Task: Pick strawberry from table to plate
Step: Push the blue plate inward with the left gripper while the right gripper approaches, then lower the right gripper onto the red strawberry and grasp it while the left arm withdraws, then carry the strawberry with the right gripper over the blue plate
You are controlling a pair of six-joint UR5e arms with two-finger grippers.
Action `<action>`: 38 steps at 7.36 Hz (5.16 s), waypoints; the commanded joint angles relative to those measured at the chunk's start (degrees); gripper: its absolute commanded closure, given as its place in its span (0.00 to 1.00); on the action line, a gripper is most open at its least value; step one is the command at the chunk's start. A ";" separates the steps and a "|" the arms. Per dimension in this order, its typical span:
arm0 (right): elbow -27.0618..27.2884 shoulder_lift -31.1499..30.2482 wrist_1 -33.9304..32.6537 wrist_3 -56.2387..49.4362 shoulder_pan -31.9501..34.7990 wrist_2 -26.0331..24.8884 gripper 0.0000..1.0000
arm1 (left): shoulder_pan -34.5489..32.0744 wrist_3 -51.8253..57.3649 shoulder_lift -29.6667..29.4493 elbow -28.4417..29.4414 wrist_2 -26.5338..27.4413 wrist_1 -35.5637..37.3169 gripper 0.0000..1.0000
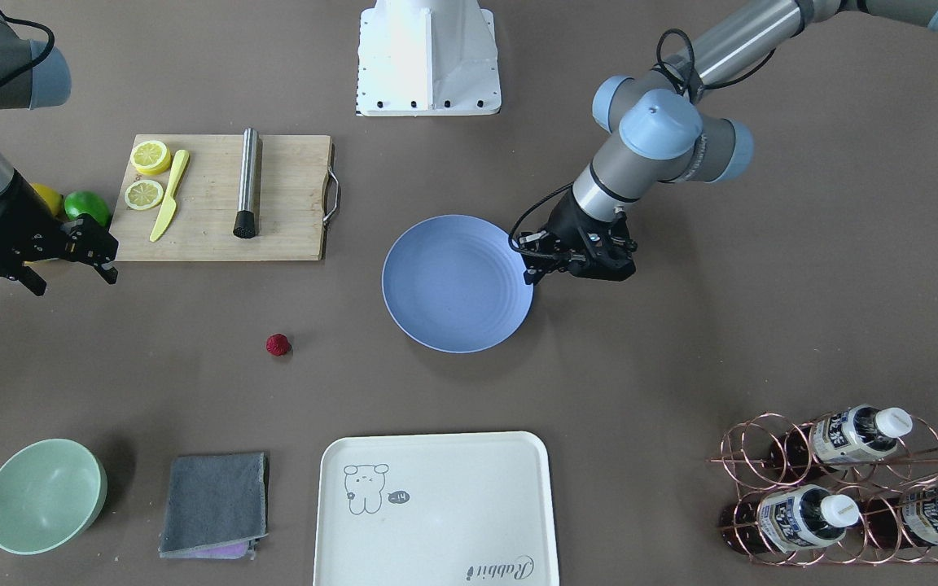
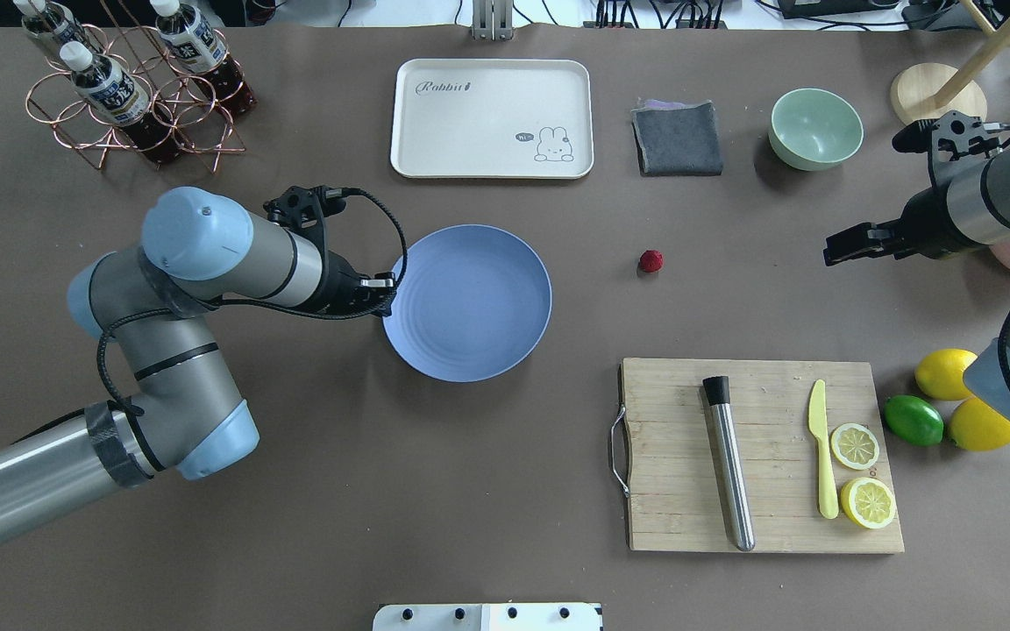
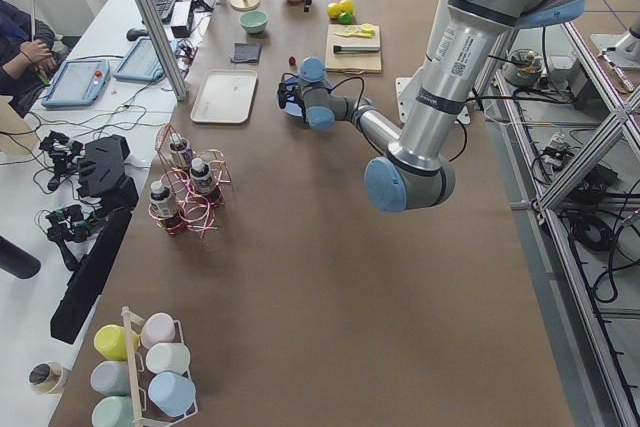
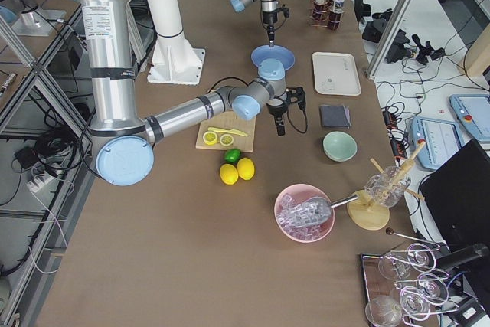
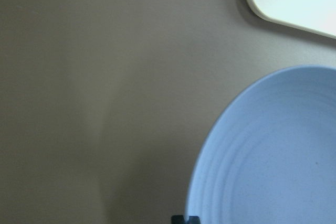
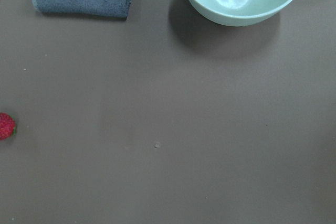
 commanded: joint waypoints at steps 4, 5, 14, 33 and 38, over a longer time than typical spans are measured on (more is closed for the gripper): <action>0.00 0.00 0.18 0.03 -0.71 -0.41 0.01 | 1.68 -0.24 -1.31 0.17 2.32 2.50 0.85; 0.00 0.09 0.18 0.03 -1.24 -0.50 0.01 | 1.68 -0.15 -1.23 0.08 3.88 2.41 0.04; -4.11 20.20 -15.11 18.04 -16.62 -9.56 0.04 | -34.36 53.95 24.23 -22.35 -15.13 30.27 0.02; -16.82 30.40 -13.74 14.08 -14.95 -9.82 1.00 | -52.47 81.41 28.39 -11.08 -21.41 30.10 0.02; -15.12 39.64 -16.25 36.22 -27.05 -17.61 1.00 | -52.90 81.50 29.35 -11.25 -21.41 30.10 0.02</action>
